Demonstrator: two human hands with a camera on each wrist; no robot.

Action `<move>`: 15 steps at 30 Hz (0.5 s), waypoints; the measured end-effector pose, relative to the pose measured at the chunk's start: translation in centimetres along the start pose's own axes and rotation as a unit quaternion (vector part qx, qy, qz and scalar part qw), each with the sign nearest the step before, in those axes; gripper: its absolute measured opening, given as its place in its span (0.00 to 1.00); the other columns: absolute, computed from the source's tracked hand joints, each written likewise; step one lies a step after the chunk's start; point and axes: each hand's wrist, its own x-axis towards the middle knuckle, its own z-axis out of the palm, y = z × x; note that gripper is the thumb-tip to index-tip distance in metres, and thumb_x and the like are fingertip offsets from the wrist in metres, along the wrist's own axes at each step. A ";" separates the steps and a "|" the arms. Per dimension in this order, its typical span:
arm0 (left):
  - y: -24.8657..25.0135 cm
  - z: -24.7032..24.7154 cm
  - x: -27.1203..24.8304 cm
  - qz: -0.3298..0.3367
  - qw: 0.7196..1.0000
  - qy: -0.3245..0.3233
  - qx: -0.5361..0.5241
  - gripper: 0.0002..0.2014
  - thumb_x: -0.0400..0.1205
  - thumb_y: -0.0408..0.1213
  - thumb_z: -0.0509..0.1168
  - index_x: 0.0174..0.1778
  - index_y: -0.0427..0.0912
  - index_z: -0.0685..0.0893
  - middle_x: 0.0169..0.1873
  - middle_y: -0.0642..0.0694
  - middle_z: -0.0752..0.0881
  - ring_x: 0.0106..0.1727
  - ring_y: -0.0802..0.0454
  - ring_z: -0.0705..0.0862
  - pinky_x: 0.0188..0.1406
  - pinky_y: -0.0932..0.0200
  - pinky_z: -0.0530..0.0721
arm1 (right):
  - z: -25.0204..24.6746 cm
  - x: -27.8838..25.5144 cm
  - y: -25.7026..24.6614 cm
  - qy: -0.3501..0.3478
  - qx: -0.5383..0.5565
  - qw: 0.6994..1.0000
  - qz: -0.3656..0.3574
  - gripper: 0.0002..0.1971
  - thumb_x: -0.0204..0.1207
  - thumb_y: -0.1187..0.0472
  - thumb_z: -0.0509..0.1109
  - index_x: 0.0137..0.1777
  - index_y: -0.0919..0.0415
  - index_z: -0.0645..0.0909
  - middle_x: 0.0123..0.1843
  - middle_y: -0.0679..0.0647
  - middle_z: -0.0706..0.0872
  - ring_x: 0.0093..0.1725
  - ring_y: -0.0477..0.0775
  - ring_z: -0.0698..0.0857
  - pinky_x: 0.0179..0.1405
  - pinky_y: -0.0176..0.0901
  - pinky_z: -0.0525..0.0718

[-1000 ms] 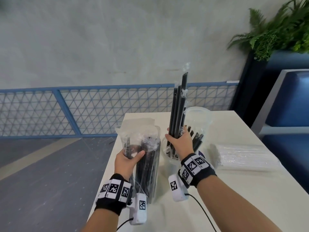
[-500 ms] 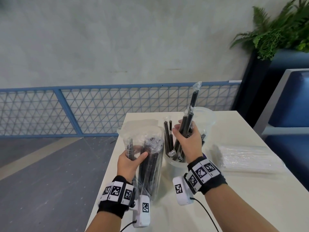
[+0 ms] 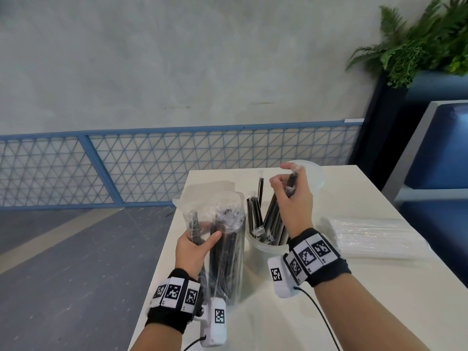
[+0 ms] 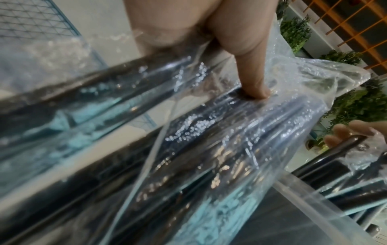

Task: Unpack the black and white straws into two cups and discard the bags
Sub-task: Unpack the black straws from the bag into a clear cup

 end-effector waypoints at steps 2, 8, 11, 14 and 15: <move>0.0 0.1 0.0 0.001 1.000 -0.001 -0.004 0.13 0.70 0.28 0.75 0.50 0.38 0.87 0.45 0.43 0.90 0.48 0.50 0.87 0.53 0.61 0.81 | 0.2 -0.1 0.5 -0.035 -0.028 0.999 0.011 0.04 0.80 0.66 0.61 0.52 0.58 0.75 0.37 0.47 0.85 0.23 0.37 0.76 0.31 0.27 0.70; -0.2 0.1 0.0 0.003 1.000 -0.003 -0.010 0.13 0.70 0.28 0.75 0.50 0.39 0.86 0.46 0.43 0.90 0.49 0.49 0.87 0.52 0.64 0.83 | 0.5 -1.3 3.0 -0.140 -0.100 0.984 0.048 0.10 0.79 0.69 0.61 0.57 0.57 0.72 0.44 0.49 0.86 0.28 0.37 0.80 0.34 0.32 0.73; -0.3 -0.2 0.0 0.002 1.000 0.001 -0.013 0.12 0.70 0.28 0.75 0.49 0.41 0.87 0.45 0.40 0.89 0.47 0.47 0.84 0.48 0.64 0.82 | 0.0 -1.5 2.2 -0.061 -0.038 0.997 -0.028 0.25 0.75 0.66 0.68 0.69 0.51 0.66 0.57 0.49 0.80 0.48 0.46 0.83 0.50 0.36 0.80; -0.3 -0.3 0.0 0.002 1.000 0.004 -0.014 0.12 0.71 0.29 0.75 0.47 0.45 0.86 0.43 0.42 0.89 0.46 0.47 0.83 0.46 0.64 0.81 | -0.1 -1.6 1.4 -0.108 -0.128 0.973 -0.157 0.20 0.76 0.52 0.66 0.68 0.49 0.72 0.60 0.46 0.79 0.60 0.45 0.78 0.63 0.37 0.73; -0.3 -0.3 0.0 0.002 1.000 0.004 -0.015 0.12 0.71 0.29 0.75 0.47 0.45 0.86 0.43 0.42 0.89 0.46 0.47 0.83 0.47 0.63 0.81 | 0.0 -1.8 1.4 -0.147 -0.190 0.953 -0.184 0.18 0.76 0.47 0.63 0.65 0.49 0.75 0.60 0.47 0.80 0.60 0.46 0.77 0.64 0.43 0.72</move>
